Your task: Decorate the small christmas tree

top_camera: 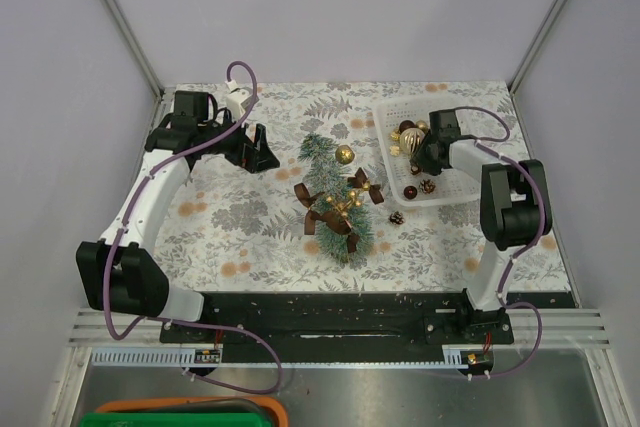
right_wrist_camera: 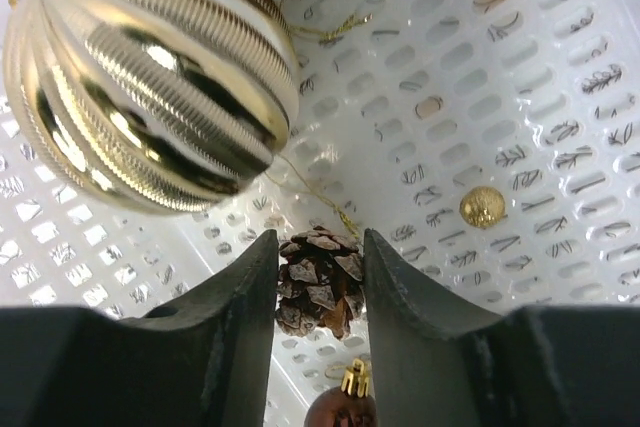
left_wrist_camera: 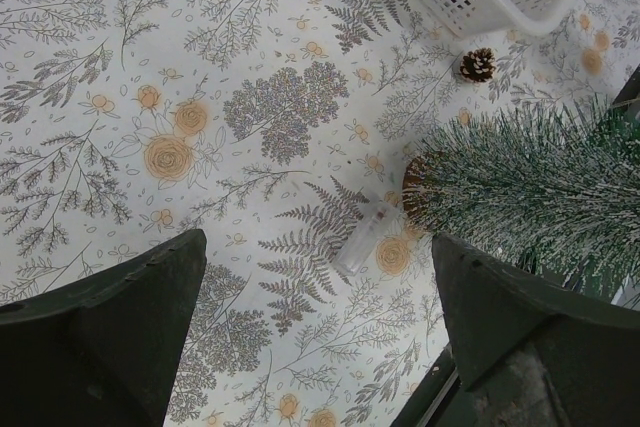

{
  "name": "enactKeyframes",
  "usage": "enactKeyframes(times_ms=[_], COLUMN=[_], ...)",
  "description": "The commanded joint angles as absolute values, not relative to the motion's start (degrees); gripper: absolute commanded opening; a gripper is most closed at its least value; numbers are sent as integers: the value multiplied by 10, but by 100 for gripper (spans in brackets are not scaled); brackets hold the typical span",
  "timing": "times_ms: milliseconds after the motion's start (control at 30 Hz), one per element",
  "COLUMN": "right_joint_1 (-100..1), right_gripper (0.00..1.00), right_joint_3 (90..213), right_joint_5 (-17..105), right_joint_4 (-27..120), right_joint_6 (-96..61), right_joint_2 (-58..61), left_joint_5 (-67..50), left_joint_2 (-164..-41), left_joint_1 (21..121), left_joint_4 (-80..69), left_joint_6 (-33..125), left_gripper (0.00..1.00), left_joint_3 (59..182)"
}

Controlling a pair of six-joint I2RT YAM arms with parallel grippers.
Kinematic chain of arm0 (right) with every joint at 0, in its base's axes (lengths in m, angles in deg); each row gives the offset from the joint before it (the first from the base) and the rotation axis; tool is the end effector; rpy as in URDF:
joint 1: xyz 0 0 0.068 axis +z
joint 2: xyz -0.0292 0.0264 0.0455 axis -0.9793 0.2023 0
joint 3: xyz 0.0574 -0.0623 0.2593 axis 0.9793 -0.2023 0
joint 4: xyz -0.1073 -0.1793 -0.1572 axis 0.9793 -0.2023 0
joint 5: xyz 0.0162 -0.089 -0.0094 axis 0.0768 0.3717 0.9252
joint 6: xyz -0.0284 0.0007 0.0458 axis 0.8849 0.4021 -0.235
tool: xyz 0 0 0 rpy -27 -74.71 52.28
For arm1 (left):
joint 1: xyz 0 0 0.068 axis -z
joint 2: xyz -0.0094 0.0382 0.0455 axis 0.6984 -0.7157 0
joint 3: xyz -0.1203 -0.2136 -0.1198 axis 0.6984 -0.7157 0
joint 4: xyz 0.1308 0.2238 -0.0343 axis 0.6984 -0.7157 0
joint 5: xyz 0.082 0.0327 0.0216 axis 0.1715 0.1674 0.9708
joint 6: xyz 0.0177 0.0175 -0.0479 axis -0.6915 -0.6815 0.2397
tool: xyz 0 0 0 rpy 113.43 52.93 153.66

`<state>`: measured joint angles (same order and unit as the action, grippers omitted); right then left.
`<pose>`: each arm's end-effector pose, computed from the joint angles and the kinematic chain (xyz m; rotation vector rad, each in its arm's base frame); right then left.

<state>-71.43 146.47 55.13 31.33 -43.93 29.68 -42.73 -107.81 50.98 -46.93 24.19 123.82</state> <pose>0.3962 0.0459 0.1692 0.5973 2.4553 0.2095 0.2939 -0.0586 0.3394 0.6826 2.1308 -0.8270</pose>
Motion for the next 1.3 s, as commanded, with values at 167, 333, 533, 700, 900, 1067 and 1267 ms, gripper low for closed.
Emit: enactKeyframes(times_ms=[167,333,533,700,900,1067,1267], right_joint_1=[-694,-685,-684,-684,-684,-684,-683], right_gripper=[31,31,33,34,36,38,37], right_joint_3=[1439,1444,1433,1395,1370,1342,1305], right_joint_5=[561,554,480,343,182,106,107], right_joint_4=[300,264,196,169,107,65,15], right_joint_6=[-444,-443,-444,-445,-417,-411,-407], right_joint_2=[191,90,-33,-123,-215,-265,-307], left_joint_5=[-448,-458,-479,-492,-508,-529,-547], left_joint_2=[-1051,-1041,-1034,-1030,-1026,-1033,-1038], left_joint_1=[508,508,513,521,526,530,537], left_joint_4=[-445,-445,-446,-446,-446,-434,-427], left_joint_6=[229,230,239,244,245,261,278], left_gripper=[99,99,99,99,99,99,99], left_joint_3=[1227,1224,1224,1219,1218,1226,1231])
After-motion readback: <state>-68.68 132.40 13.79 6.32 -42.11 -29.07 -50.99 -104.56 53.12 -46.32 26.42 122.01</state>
